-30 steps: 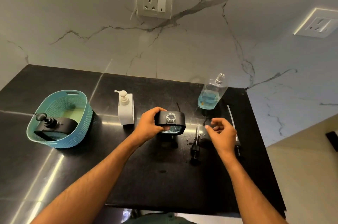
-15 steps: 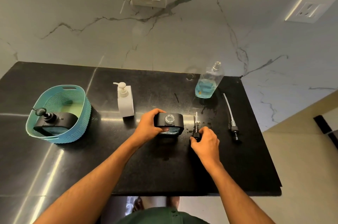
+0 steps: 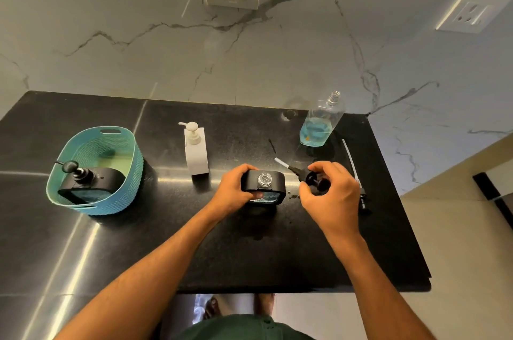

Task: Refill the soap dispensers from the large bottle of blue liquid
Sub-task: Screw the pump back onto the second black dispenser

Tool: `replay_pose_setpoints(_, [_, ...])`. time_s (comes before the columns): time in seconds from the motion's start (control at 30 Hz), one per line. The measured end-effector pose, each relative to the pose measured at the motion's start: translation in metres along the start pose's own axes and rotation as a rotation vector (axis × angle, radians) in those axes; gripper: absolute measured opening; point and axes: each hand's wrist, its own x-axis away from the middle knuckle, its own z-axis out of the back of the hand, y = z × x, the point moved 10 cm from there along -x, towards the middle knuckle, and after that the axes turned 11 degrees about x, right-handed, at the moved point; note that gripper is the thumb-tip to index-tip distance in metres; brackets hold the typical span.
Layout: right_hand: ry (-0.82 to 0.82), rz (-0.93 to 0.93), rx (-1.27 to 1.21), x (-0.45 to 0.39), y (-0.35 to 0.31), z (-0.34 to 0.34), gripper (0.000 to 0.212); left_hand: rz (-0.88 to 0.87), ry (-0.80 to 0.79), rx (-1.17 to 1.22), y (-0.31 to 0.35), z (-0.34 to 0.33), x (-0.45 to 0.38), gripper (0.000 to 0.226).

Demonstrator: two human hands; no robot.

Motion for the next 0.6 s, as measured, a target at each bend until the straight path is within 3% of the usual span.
replay_pose_setpoints(0.23, [-0.129,0.109,0.024,-0.01,-0.042,0.008,0.028,-0.007,-0.031,-0.089,-0.002,-0.001,-0.007,0.054])
replay_pose_setpoints(0.6, [-0.152,0.151,0.07,-0.03,-0.066,-0.003,0.028,-0.041,-0.058,-0.156,-0.007,-0.001,-0.013,0.055])
